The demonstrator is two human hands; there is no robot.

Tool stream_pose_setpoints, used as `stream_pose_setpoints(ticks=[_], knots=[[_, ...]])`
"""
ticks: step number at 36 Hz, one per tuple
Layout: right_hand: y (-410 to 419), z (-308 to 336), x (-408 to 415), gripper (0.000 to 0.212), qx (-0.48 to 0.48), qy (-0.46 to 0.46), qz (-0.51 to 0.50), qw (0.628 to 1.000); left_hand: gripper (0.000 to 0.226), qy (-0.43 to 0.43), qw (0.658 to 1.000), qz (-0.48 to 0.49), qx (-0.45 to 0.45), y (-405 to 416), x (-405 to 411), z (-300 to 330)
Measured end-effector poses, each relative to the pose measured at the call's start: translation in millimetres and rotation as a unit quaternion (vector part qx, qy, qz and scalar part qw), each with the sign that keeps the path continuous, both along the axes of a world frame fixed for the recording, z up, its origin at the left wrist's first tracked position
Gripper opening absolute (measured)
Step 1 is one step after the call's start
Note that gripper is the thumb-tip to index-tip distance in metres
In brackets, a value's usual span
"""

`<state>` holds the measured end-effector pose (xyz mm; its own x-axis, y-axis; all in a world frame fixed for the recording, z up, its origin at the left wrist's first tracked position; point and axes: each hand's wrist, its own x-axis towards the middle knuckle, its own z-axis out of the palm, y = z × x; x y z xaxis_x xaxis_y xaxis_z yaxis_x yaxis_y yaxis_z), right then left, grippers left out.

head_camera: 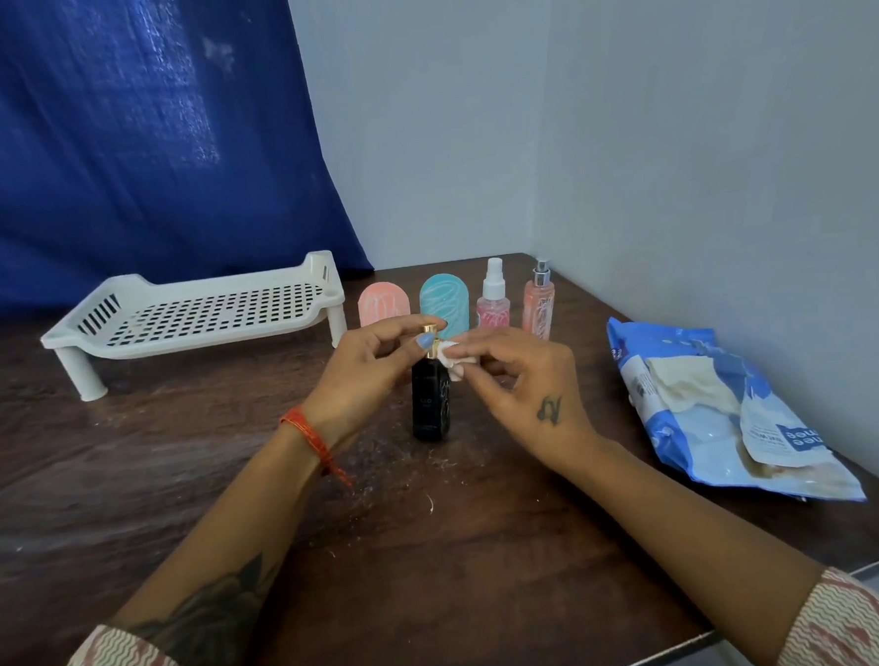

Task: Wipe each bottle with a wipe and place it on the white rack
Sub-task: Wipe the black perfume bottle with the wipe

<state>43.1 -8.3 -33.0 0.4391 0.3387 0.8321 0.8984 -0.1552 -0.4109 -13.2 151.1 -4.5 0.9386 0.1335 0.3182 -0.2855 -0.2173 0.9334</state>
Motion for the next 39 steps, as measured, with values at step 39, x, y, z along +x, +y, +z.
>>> stream_pose_setpoints(ticks=[39], knots=[[3,-1,-9,0.019,-0.052,-0.097,-0.018,0.994,0.024,0.019,0.998,0.024,-0.063,1,4,-7]])
